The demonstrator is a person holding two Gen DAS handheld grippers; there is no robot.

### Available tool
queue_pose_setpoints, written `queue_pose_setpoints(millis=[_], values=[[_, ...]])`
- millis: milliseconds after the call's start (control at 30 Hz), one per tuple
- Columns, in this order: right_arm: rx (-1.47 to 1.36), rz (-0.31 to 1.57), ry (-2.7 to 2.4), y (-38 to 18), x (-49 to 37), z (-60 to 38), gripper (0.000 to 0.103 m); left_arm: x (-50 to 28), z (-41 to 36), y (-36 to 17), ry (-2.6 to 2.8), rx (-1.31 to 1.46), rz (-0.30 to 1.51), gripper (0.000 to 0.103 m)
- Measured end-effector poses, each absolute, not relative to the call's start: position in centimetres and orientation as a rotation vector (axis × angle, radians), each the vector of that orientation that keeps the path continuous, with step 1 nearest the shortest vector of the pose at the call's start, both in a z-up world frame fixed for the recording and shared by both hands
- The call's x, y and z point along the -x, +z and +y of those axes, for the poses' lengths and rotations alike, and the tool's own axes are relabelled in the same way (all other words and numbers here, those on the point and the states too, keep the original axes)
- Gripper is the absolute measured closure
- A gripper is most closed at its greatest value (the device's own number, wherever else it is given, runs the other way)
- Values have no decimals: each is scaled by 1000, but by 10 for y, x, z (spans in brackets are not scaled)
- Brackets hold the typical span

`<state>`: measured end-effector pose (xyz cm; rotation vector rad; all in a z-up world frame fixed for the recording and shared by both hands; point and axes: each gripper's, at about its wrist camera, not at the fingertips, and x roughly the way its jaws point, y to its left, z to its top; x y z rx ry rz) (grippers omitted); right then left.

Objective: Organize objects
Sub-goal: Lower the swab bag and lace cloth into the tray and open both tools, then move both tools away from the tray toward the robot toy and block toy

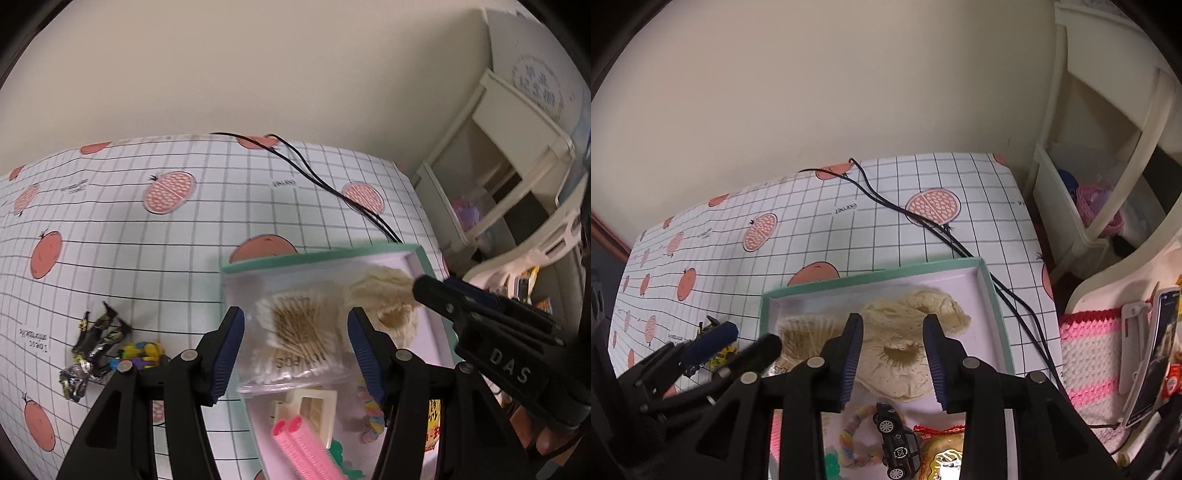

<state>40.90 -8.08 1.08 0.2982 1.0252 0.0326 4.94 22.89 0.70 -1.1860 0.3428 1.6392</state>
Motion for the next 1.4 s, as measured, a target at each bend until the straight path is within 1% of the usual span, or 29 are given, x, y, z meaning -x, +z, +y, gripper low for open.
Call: queue_pose_setpoints(millis=[33,67,167,300,433,467,500,533,667,767,933,1133,1200,1400], values=[[-299,1023,33,12,-409,-81,62,-45,227,8,1648,1191,334,43],[-299,1021,34,13,-408,-81,56,-41,225,9,1662,1196,328,43],[-298,1020,35,13,-408,-80,47,-27,219,11,1713,1216,312,41],[-301,1023,33,12,-409,-80,42,-13,214,10,1754,1238,295,39],[-308,1028,38,11,-409,-79,34,-7,210,8,1795,1252,310,39],[-308,1029,40,11,-409,-79,32,-6,210,7,1799,1257,313,35],[-307,1031,42,10,-409,-78,32,-5,210,5,1805,1262,314,26],[-305,1032,46,10,-409,-77,30,-4,210,5,1809,1262,311,23],[-296,1030,57,10,-409,-73,22,-3,208,7,1829,1254,319,23],[-291,1027,57,11,-409,-72,18,0,206,7,1850,1248,323,17],[-291,1029,56,10,-409,-71,8,6,202,3,1859,1275,306,16],[-295,1035,54,8,-409,-70,4,11,200,3,1874,1275,305,15],[-295,1036,53,7,-409,-69,3,13,197,4,1885,1272,300,6],[-289,1043,53,7,-409,-64,0,22,190,4,1906,1276,280,5]])
